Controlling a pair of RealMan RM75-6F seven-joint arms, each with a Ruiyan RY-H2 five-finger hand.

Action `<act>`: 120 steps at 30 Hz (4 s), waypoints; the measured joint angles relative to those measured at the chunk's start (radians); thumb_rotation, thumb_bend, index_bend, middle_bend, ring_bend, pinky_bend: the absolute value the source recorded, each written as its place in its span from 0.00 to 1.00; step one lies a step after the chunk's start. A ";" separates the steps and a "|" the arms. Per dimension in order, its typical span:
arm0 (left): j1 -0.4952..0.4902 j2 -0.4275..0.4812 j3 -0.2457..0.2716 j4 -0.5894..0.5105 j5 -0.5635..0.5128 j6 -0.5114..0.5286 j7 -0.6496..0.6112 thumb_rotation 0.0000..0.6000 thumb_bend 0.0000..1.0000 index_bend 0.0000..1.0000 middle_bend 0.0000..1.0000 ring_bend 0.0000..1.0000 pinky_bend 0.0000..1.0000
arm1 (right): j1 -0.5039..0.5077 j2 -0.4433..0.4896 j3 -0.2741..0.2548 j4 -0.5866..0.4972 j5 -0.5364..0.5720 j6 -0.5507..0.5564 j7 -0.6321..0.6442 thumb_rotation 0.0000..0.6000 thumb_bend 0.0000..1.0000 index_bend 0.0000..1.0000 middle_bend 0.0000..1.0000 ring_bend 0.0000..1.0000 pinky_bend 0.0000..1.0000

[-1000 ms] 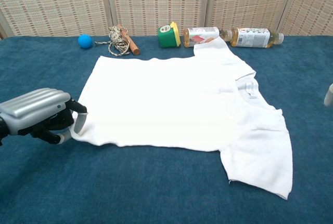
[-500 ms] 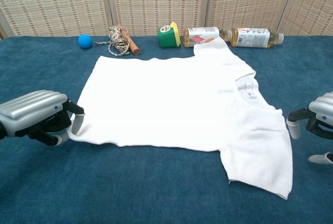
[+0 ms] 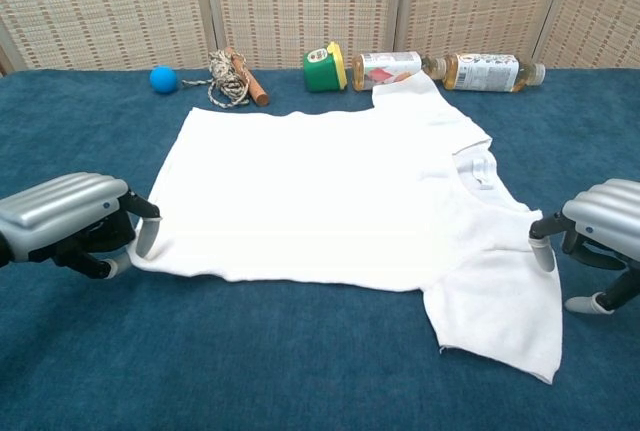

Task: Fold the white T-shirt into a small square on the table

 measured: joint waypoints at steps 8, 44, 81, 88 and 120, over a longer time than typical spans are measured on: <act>0.001 0.000 -0.001 -0.004 -0.002 0.000 0.004 1.00 0.47 0.63 0.98 0.88 1.00 | 0.016 -0.017 -0.006 0.012 0.003 0.004 0.012 1.00 0.18 0.53 0.93 0.98 1.00; 0.002 0.018 -0.003 -0.033 -0.009 -0.002 0.005 1.00 0.47 0.62 0.98 0.88 1.00 | 0.041 -0.034 -0.039 0.027 0.001 0.047 0.035 1.00 0.52 0.58 0.95 0.98 1.00; 0.265 0.406 0.213 -0.388 0.186 0.328 -0.234 1.00 0.47 0.64 0.98 0.88 1.00 | -0.190 0.365 -0.242 -0.403 -0.220 0.410 0.050 1.00 0.62 0.70 0.98 1.00 1.00; 0.323 0.444 0.264 -0.404 0.245 0.375 -0.239 1.00 0.47 0.64 0.98 0.88 1.00 | -0.237 0.404 -0.291 -0.397 -0.284 0.455 0.082 1.00 0.62 0.71 0.99 1.00 1.00; 0.206 0.433 0.104 -0.430 0.165 0.133 -0.140 1.00 0.47 0.63 0.98 0.88 1.00 | -0.243 0.348 -0.160 -0.389 -0.228 0.362 0.036 1.00 0.65 0.72 1.00 1.00 1.00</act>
